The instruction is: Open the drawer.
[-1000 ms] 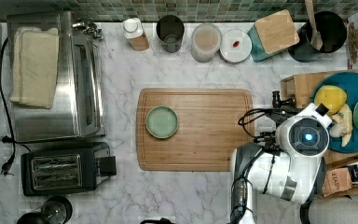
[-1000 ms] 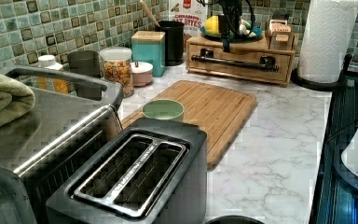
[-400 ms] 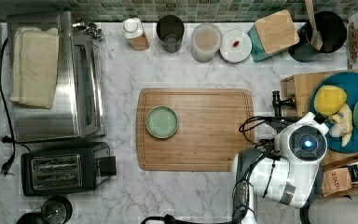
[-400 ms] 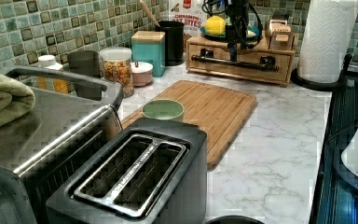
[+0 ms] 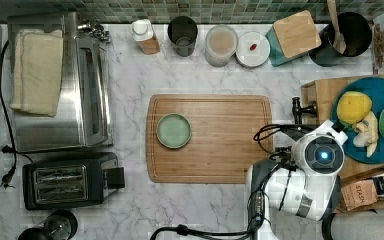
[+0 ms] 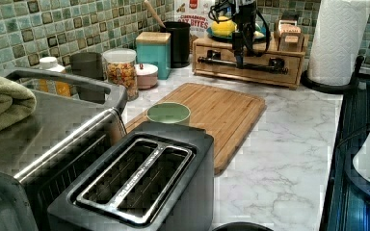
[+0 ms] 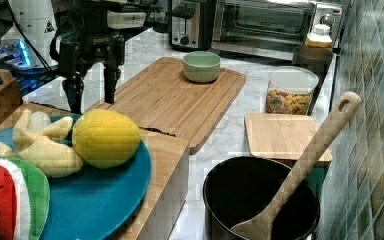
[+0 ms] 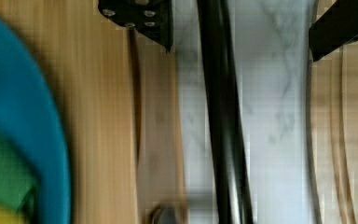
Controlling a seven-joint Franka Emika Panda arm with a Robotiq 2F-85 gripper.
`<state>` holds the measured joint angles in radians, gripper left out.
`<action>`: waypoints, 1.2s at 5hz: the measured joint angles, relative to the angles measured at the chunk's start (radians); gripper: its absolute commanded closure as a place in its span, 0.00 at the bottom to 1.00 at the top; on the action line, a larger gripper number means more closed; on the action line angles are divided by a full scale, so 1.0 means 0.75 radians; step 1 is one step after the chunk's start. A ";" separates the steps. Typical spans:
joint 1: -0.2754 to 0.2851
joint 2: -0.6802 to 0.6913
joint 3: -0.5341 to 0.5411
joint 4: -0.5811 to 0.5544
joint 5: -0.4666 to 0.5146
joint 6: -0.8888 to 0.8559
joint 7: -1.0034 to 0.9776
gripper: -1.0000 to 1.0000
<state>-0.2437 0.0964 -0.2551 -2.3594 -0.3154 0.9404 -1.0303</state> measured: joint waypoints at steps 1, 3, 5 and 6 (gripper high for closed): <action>-0.001 0.037 0.001 0.000 0.022 0.139 -0.012 0.00; 0.010 0.079 0.001 0.000 0.109 0.156 0.007 0.00; 0.015 0.149 0.006 0.000 0.114 0.332 0.007 0.00; 0.021 0.211 0.013 0.008 0.114 0.339 0.007 0.00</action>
<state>-0.2277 0.2549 -0.2454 -2.3535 -0.2297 1.1943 -1.0254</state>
